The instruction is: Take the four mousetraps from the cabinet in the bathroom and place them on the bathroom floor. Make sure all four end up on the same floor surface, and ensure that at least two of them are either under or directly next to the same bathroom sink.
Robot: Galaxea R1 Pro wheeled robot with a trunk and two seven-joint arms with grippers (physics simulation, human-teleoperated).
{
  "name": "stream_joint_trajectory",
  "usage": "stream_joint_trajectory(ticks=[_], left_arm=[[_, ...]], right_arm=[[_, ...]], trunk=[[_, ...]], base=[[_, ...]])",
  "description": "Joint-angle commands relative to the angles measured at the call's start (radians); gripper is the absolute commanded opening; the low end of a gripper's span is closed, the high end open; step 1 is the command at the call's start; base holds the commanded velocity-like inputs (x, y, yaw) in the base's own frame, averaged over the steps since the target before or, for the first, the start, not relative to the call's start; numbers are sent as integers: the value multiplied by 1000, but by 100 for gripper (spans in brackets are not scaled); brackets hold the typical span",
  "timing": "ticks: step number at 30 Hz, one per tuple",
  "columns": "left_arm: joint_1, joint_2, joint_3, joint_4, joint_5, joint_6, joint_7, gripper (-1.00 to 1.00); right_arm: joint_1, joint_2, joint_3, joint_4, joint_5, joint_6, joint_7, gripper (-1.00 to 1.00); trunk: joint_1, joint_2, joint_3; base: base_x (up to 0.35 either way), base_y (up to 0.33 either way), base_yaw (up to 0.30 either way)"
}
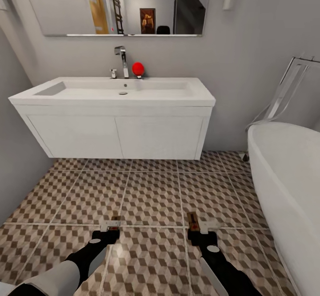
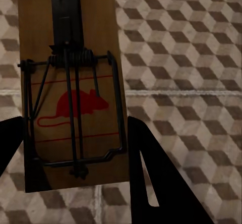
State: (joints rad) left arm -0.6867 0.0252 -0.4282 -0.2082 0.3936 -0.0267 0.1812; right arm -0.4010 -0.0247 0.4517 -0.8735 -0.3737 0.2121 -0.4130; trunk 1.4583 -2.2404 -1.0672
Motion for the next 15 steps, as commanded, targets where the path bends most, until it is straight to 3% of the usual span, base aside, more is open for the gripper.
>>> stream_joint_trajectory(ticks=[1,15], left_arm=[[-1,0,-9,0,8,-2,6,-100],[0,0,-9,0,8,-2,6,-100]], right_arm=[[-1,-1,5,-2,-10,3,-8,-100],[-1,-1,5,-2,-10,3,-9,-100]], trunk=[[4,-8,-6],[57,-106,-72]], base=[[0,0,0],[0,0,0]])
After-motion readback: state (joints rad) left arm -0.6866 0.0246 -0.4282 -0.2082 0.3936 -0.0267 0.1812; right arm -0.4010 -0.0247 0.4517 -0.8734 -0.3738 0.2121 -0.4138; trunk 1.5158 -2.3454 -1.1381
